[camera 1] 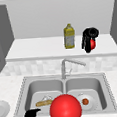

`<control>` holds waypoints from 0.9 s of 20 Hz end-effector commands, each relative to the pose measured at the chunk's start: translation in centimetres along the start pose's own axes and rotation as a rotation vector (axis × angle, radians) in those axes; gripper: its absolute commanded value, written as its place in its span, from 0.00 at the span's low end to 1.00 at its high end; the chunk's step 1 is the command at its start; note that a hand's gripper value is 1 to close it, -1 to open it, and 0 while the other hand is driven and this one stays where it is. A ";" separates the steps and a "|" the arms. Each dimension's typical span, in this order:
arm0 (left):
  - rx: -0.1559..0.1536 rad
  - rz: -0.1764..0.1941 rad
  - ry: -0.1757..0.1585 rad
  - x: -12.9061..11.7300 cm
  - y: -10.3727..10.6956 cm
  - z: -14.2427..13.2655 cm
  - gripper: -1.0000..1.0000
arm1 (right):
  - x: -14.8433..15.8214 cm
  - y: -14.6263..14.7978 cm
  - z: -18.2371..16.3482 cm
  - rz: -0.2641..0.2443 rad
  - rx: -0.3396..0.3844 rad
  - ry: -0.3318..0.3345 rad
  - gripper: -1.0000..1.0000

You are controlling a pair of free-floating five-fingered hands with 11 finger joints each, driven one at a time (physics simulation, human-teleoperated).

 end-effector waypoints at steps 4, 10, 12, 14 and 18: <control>0.000 0.000 0.000 0.0 0.0 0.0 0.50 | 0.2 -2.8 -4.8 0.027 0.021 0.011 1.00; 0.000 0.000 0.000 0.0 0.0 0.0 0.50 | 0.0 -3.5 -10.4 0.008 0.014 -0.003 1.00; 0.000 0.000 0.000 0.0 0.0 0.0 0.50 | -0.3 -3.7 -12.3 -0.009 0.002 -0.008 1.00; 0.000 0.000 0.000 0.0 0.0 0.0 0.50 | -0.7 -3.8 -14.2 -0.026 0.002 -0.016 1.00; 0.000 0.000 0.000 0.0 0.0 0.0 0.50 | -0.9 -4.1 -17.9 -0.023 0.002 -0.020 1.00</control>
